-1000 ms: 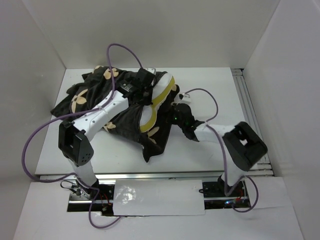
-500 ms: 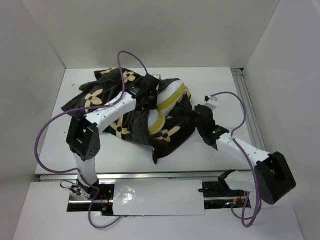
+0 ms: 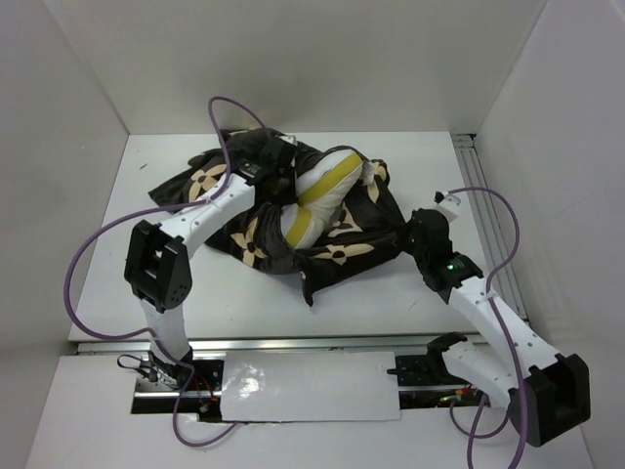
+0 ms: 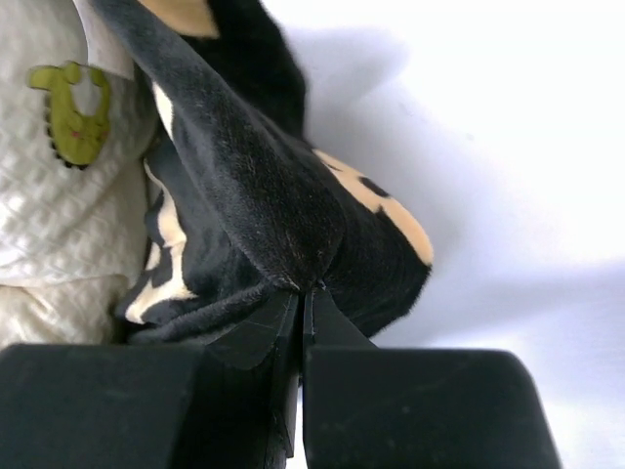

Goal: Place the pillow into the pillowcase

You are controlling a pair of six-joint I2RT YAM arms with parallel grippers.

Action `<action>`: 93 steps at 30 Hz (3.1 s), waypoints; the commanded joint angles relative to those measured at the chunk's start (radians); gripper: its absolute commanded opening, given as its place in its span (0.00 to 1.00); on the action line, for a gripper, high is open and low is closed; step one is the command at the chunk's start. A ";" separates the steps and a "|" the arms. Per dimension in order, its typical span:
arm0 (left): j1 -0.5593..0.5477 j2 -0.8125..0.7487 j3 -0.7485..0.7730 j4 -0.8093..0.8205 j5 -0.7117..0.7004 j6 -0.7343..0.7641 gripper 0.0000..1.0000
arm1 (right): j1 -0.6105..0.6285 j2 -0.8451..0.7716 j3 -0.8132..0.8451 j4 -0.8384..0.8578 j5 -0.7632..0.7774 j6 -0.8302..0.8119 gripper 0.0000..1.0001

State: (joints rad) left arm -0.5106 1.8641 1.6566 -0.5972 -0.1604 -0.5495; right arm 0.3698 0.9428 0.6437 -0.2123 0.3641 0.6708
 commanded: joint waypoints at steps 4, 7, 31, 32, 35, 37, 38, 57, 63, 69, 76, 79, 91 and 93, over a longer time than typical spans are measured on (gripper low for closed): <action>0.017 0.102 -0.018 -0.079 -0.318 0.039 0.00 | -0.072 -0.110 -0.031 -0.080 0.064 -0.125 0.00; -0.069 0.138 -0.046 -0.055 -0.330 0.060 0.00 | -0.072 -0.121 -0.055 0.007 -0.097 -0.162 0.04; -0.146 0.010 -0.086 0.039 -0.261 -0.018 0.00 | -0.072 -0.033 -0.059 -0.026 -0.261 -0.079 0.46; -0.146 0.001 -0.086 0.039 -0.261 -0.018 0.00 | -0.057 -0.021 -0.059 0.022 -0.321 -0.088 0.47; -0.146 -0.008 -0.077 0.039 -0.251 -0.027 0.00 | -0.006 0.071 -0.041 0.171 -0.367 -0.106 0.47; -0.146 -0.008 -0.066 0.050 -0.234 -0.014 0.00 | 0.047 0.181 0.006 0.232 -0.367 -0.126 0.47; -0.146 -0.008 -0.055 0.060 -0.234 -0.013 0.00 | 0.093 0.253 0.031 0.273 -0.354 -0.140 0.47; -0.146 -0.008 -0.087 0.088 -0.189 -0.066 0.00 | 0.236 0.801 0.280 0.364 -0.170 -0.073 0.62; -0.146 -0.017 -0.106 0.088 -0.180 -0.066 0.00 | 0.277 0.876 0.336 0.297 -0.116 -0.083 0.39; -0.123 -0.045 -0.124 0.088 -0.205 -0.087 0.00 | 0.287 0.748 0.298 0.297 -0.025 -0.106 0.00; -0.031 -0.056 -0.147 0.097 -0.203 -0.105 0.00 | 0.287 0.408 0.269 0.188 0.105 -0.186 0.00; -0.017 -0.078 -0.168 0.106 -0.194 -0.105 0.00 | 0.264 0.329 0.218 0.166 0.127 -0.197 0.00; 0.084 -0.088 -0.236 0.086 -0.234 -0.153 0.00 | 0.137 0.077 0.117 -0.042 0.185 -0.214 0.00; 0.096 -0.088 -0.245 0.086 -0.234 -0.153 0.00 | 0.123 0.063 0.088 -0.114 0.156 -0.186 0.00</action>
State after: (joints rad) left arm -0.5034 1.7840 1.4517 -0.4049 -0.2073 -0.7120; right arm 0.5549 1.0725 0.7601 -0.1905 0.3866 0.5037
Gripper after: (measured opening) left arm 0.076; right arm 0.010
